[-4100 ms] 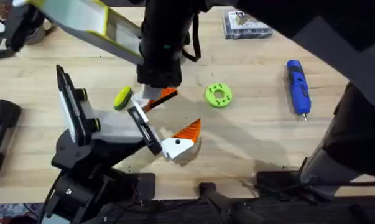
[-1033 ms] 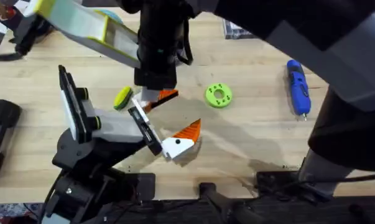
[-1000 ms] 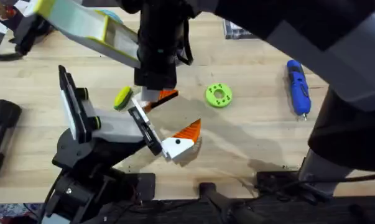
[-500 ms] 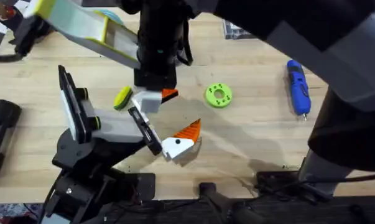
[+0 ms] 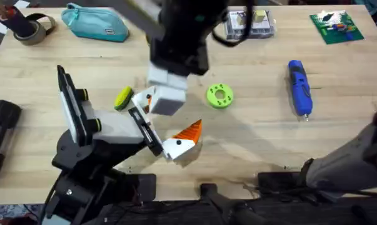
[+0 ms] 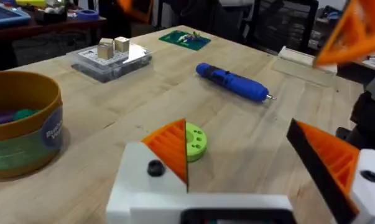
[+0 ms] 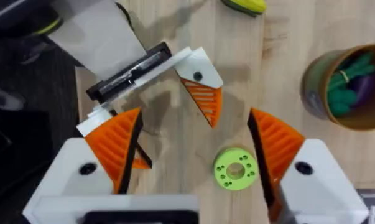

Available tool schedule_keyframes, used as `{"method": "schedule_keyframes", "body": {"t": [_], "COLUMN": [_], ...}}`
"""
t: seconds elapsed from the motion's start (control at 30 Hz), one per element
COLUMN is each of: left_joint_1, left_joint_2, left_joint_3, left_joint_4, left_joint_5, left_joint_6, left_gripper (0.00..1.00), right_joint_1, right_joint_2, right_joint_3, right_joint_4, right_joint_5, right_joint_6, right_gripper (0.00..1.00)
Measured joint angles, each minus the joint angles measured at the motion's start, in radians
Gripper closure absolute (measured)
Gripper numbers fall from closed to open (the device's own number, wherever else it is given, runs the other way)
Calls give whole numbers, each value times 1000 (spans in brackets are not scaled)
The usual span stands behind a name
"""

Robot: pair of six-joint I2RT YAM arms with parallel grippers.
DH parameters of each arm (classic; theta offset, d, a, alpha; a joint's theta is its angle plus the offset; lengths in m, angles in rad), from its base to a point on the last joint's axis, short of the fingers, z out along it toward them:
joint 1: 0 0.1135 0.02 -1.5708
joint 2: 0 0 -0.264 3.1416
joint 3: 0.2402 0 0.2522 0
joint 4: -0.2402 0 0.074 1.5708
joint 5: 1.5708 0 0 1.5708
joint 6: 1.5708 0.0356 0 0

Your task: Pick up the gripper from the table and insert it into the empty holder that is missing its gripper. Then pick up a screw, insert it into the mounting hole, and use the screwdriver to tighten it. Finally, clean up the table by picking up the vegetable and placing it into the bucket.

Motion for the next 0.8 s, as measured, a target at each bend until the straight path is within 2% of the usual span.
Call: {"method": "schedule_keyframes", "body": {"t": [0.1,0.17,0.37,0.47,0.6,0.8], "left_joint_1": [0,0,0,0,0,0], "left_joint_2": [0,0,0,0,0,0], "left_joint_3": [0,0,0,0,0,0], "left_joint_4": [0,0,0,0,0,0], "left_joint_5": [0,0,0,0,0,0], "left_joint_6": [0,0,0,0,0,0], "left_gripper": [15,15,15,15,15,15], "right_joint_1": [-20,-35,-80,-113,-145,-147], "right_joint_2": [-24,-50,-165,-203,-207,-207], "right_joint_3": [-5,-46,-297,-386,-419,-421], "right_joint_4": [6,40,218,250,251,253], "right_joint_5": [0,0,-6,-24,-35,-46], "right_joint_6": [0,0,9,15,23,23], "right_gripper": [4,5,5,5,5,6]}}
